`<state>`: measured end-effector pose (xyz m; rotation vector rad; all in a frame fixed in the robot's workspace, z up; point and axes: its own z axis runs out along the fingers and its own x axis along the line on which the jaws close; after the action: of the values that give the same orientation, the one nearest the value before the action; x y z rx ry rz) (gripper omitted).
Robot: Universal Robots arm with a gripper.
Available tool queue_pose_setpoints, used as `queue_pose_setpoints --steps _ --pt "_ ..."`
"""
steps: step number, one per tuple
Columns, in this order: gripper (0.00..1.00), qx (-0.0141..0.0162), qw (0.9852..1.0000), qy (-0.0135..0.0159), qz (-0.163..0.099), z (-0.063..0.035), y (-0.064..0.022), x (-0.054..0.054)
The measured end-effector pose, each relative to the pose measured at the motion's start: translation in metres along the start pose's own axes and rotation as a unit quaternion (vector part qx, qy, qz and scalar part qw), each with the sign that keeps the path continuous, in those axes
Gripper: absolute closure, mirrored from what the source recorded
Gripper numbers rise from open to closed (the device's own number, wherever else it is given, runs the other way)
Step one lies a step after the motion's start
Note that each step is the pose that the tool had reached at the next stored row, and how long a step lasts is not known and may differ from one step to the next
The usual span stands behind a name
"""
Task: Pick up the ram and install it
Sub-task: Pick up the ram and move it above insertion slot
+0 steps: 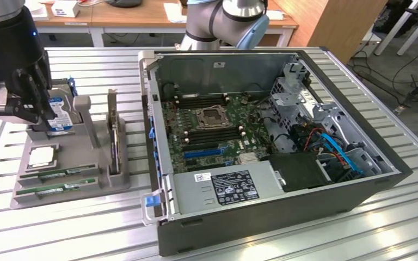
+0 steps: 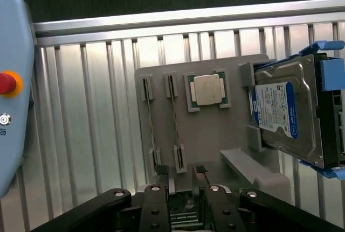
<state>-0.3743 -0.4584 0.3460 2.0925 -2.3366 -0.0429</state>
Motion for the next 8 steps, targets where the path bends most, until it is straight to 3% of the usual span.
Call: queue_pose_setpoints --steps 8 --pt "0.69 0.0000 1.0000 0.0000 -0.002 0.0057 -0.0001 0.0001"
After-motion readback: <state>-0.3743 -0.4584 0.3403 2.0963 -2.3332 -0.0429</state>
